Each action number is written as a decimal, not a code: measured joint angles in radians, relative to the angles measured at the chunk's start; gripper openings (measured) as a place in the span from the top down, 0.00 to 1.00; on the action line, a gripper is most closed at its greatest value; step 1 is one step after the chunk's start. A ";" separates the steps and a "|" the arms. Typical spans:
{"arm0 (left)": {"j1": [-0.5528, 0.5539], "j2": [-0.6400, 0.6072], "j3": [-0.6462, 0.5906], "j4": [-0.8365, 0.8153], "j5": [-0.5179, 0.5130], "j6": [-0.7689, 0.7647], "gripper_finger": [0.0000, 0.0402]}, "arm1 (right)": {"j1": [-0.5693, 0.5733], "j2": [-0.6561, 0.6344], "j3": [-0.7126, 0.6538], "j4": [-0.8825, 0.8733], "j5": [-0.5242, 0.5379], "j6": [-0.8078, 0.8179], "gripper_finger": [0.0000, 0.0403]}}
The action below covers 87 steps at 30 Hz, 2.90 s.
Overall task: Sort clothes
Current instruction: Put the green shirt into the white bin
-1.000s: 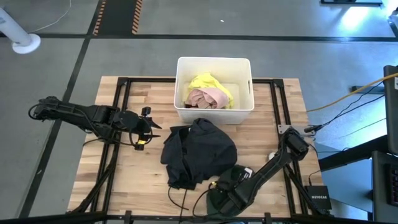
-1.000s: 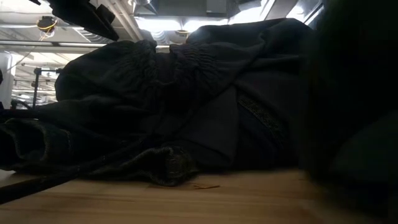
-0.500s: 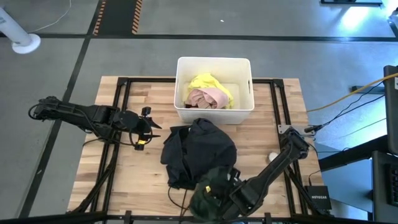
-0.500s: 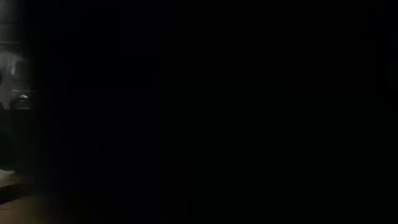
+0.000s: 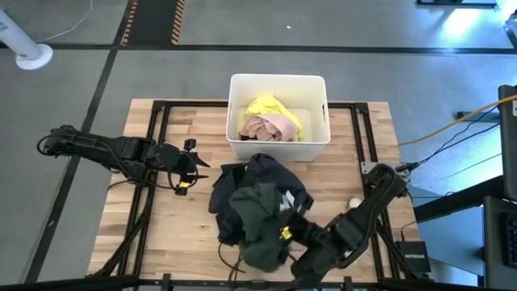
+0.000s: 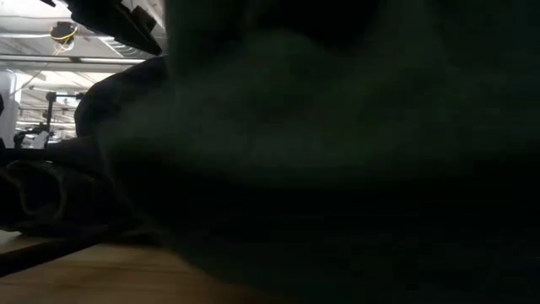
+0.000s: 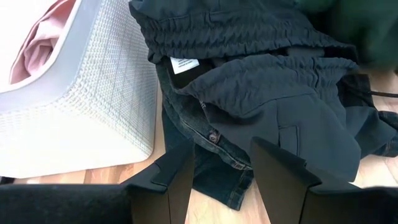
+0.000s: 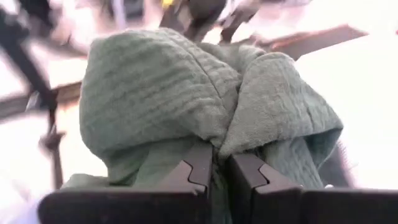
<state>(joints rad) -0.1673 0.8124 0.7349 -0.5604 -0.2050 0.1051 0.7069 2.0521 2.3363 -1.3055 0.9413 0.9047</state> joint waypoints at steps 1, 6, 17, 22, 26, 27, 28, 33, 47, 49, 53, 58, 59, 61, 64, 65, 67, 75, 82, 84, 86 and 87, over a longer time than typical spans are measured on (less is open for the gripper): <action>0.000 0.000 0.000 0.000 0.000 0.000 0.62 | -0.004 -0.009 0.001 0.009 0.036 -0.009 0.93; 0.000 0.000 0.000 0.001 0.000 0.000 0.62 | -0.035 -0.046 0.000 0.050 0.197 -0.086 0.92; 0.000 0.000 0.000 0.002 0.000 0.000 0.62 | -0.151 -0.164 0.000 0.345 0.377 -0.530 0.92; 0.000 0.000 0.000 0.003 0.000 0.000 0.62 | -0.237 -0.210 0.000 0.511 0.377 -0.753 0.92; 0.000 0.000 0.000 0.003 0.000 0.000 0.62 | -0.316 -0.244 0.000 0.650 0.364 -0.915 0.92; 0.000 0.000 0.000 0.003 0.000 0.000 0.62 | -0.337 -0.252 0.000 0.688 0.357 -0.961 0.92; 0.000 0.000 0.000 0.003 0.000 0.000 0.62 | -0.358 -0.258 0.000 0.733 0.351 -1.007 0.92; 0.000 0.000 0.000 0.005 0.000 0.004 0.62 | -0.465 -0.286 0.000 0.971 0.280 -1.222 0.92; 0.000 0.000 0.000 0.028 0.000 0.062 0.62 | -0.679 -0.296 -0.003 1.092 0.236 -1.376 0.91; 0.000 0.000 0.000 0.028 0.000 0.063 0.62 | -0.697 -0.296 -0.015 0.992 0.236 -1.300 0.91; 0.000 0.000 0.000 0.028 0.000 0.062 0.62 | -0.722 -0.295 -0.043 0.694 0.232 -1.055 0.91; 0.000 0.000 0.000 0.027 0.000 0.056 0.62 | -0.748 -0.294 -0.117 0.304 0.208 -0.673 0.91; 0.000 0.000 0.000 0.027 0.000 0.055 0.62 | -0.749 -0.294 -0.143 0.247 0.207 -0.607 0.91; 0.000 0.000 0.000 0.027 0.000 0.054 0.62 | -0.756 -0.294 -0.202 0.160 0.207 -0.493 0.91; 0.000 0.000 0.000 0.027 0.000 0.053 0.62 | -0.759 -0.294 -0.303 0.094 0.183 -0.382 0.91; 0.000 0.000 0.000 0.027 0.000 0.052 0.62 | -0.766 -0.294 -0.340 0.096 0.174 -0.364 0.91; 0.000 0.000 0.000 0.027 0.000 0.052 0.62 | -0.780 -0.294 -0.409 0.106 0.131 -0.347 0.91; 0.000 0.000 0.000 0.027 0.000 0.052 0.62 | -0.885 -0.294 -0.615 0.252 -0.129 -0.325 0.89; 0.000 0.000 0.000 0.027 0.000 0.052 0.62 | -0.942 -0.294 -0.658 0.325 -0.298 -0.323 0.73; 0.000 0.000 0.000 0.027 0.000 0.048 0.62 | -0.945 -0.294 -0.652 0.317 -0.299 -0.316 0.66; 0.000 0.000 0.000 0.026 0.000 0.041 0.62 | -0.944 -0.293 -0.627 0.289 -0.304 -0.318 0.60; 0.000 0.000 0.000 0.026 0.000 0.038 0.62 | -0.944 -0.293 -0.607 0.276 -0.306 -0.332 0.57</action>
<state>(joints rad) -0.1675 0.8124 0.7353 -0.5343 -0.2050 0.1429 -0.2367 1.7588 1.7293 -1.0292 0.6354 0.5726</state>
